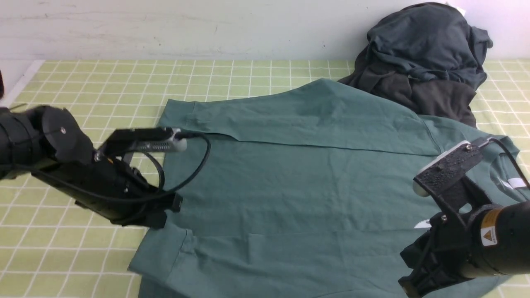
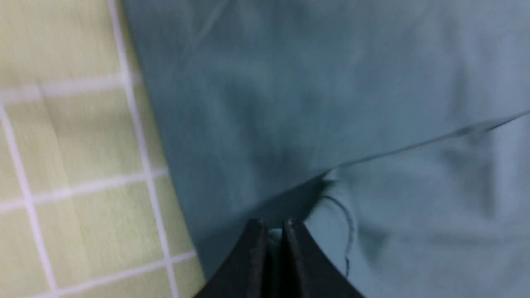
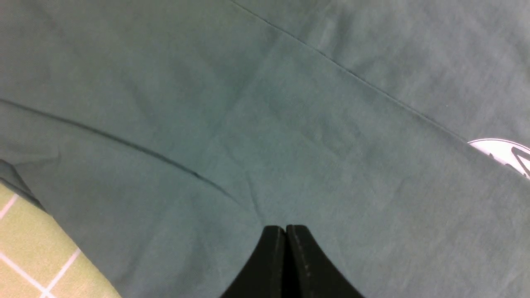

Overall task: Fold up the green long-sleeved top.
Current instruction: Use the left arm to drag and place the cuff at the centered position on the left edge of the fabric

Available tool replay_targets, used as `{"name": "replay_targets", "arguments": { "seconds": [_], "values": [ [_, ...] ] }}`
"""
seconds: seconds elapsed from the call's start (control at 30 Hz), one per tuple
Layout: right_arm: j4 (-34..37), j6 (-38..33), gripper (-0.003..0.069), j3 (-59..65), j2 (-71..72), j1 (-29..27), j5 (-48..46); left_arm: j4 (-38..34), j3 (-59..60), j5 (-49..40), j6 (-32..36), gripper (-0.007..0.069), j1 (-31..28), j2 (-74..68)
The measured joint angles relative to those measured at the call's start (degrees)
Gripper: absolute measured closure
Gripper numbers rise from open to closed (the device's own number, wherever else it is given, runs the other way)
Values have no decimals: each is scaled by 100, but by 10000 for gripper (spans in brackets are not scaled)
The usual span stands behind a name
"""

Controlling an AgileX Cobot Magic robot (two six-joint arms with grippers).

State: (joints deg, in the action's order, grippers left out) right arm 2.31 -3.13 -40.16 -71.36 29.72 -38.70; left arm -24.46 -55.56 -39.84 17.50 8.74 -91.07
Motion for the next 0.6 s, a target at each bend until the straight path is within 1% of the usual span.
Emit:
{"name": "replay_targets", "arguments": {
  "seconds": [0.07,0.23,0.27,0.37,0.47,0.6],
  "values": [
    [0,0,672,0,0,0,4,74,-369,-97,6,608,0,155],
    [0,0,672,0,0,0,11,417,-1070,-17,17,608,0,217],
    [-5,0,672,0,0,0,18,577,-1286,85,-1,608,0,193],
    [-30,0,672,0,0,0,27,678,-1559,419,-51,608,0,45],
    [-46,0,672,0,0,0,31,708,-1817,635,-60,608,0,-367],
    [-46,0,672,0,0,0,31,719,-2231,671,-101,606,-29,-1156]
  ]
}}
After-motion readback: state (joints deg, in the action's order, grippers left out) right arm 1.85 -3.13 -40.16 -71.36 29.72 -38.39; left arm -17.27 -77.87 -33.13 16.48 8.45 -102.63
